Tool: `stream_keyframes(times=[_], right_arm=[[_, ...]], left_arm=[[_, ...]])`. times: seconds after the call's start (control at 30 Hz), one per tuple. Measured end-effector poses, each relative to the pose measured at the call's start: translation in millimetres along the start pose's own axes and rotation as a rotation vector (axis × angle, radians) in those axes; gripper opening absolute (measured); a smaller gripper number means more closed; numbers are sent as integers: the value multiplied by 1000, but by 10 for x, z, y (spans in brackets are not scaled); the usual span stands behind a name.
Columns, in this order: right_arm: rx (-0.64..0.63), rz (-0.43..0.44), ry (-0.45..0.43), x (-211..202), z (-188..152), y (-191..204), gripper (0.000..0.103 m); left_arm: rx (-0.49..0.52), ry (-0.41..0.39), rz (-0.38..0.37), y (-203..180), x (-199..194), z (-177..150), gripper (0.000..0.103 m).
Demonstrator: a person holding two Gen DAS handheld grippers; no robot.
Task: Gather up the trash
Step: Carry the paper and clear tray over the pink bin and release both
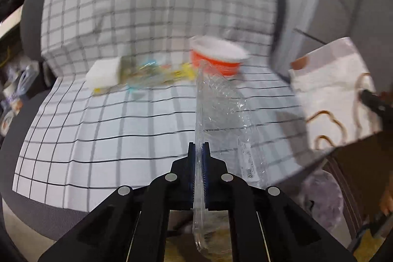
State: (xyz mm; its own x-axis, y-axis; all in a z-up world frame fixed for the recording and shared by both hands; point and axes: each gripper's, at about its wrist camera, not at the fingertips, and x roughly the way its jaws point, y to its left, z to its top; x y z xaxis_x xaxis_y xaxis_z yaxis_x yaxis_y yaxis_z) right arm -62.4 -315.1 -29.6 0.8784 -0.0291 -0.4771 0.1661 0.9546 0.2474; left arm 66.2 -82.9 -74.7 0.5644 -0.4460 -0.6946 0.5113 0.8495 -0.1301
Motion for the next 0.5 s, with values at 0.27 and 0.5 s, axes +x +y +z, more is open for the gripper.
stream_keyframes(times=[0.27,0.5], right_arm=[[64,-214,-47,-675,-242,-552,2],[139,-412,-91,-1223,-480,-1103,2]], left_arm=[[167,-31,-197,-931,-144,-145,5],[348,66,-351,-1877,146,-442,6]])
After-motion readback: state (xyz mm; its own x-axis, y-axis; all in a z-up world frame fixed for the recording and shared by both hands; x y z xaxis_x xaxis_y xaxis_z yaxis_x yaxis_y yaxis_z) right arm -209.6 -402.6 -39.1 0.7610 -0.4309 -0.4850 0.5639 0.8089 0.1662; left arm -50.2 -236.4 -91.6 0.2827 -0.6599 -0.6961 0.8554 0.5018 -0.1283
